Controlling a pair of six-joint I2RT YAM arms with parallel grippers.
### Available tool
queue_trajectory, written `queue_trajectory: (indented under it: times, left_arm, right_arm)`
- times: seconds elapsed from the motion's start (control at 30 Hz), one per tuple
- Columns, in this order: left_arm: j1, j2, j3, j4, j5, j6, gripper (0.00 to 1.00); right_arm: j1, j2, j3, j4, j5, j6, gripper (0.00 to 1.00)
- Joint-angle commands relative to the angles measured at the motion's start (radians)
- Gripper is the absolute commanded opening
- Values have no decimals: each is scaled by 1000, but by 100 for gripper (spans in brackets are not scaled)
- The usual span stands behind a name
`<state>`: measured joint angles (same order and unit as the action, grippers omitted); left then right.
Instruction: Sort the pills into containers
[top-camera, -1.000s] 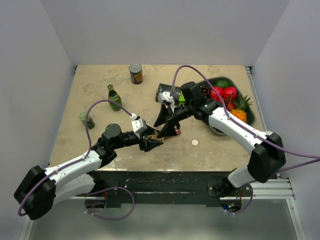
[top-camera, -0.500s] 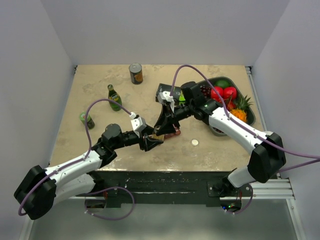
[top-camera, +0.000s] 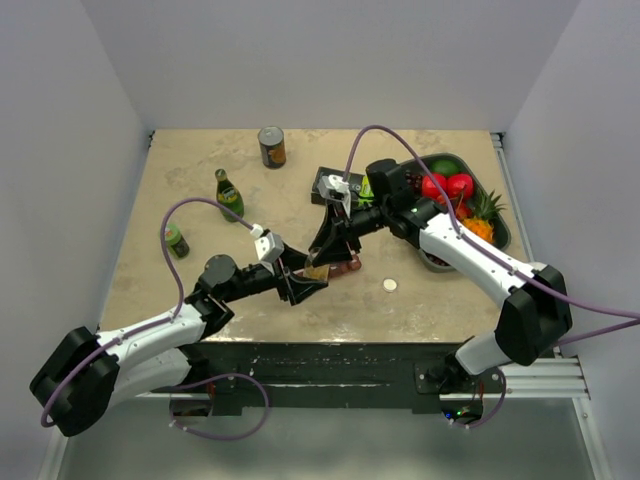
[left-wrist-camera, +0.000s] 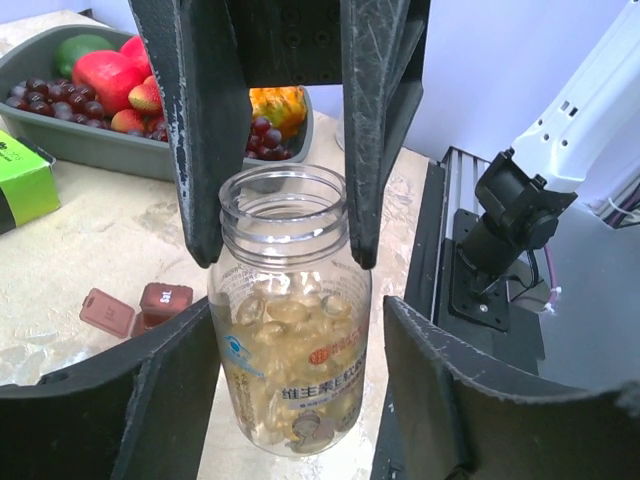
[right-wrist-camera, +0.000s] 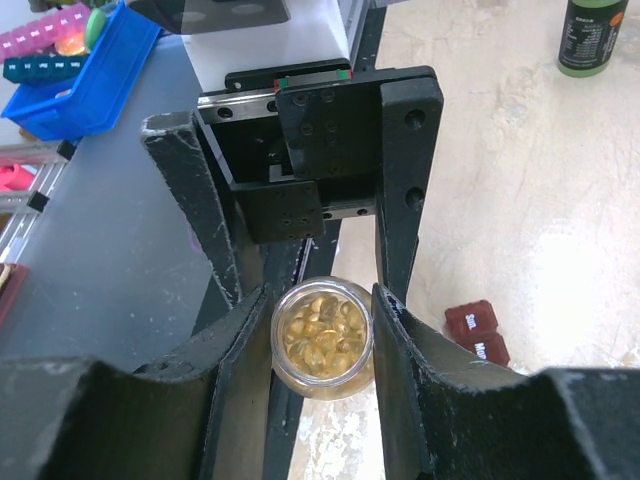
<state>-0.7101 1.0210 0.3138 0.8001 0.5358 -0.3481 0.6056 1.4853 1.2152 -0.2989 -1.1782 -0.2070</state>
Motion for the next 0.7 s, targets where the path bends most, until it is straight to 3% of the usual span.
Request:
queue_trajectory:
  times: [0.0,0.07,0.17,0.67]
  left_arm:
    - [-6,1,-9,97,-5,-18,71]
    - [-6,5,-9,100,-10,-28,74]
    - [-6,11,-13,108,-25,-52,94]
    - [-8,79,-130,527,-169,-183,94]
  right_arm:
    - [-12,-43,-6,78,-38,53,1]
    - [-13,-45,-9,95,-43,64,0]
    - [-21,-49,-17,131,-52,109,0]
    - [-50,-39,-124,515,-66,476,0]
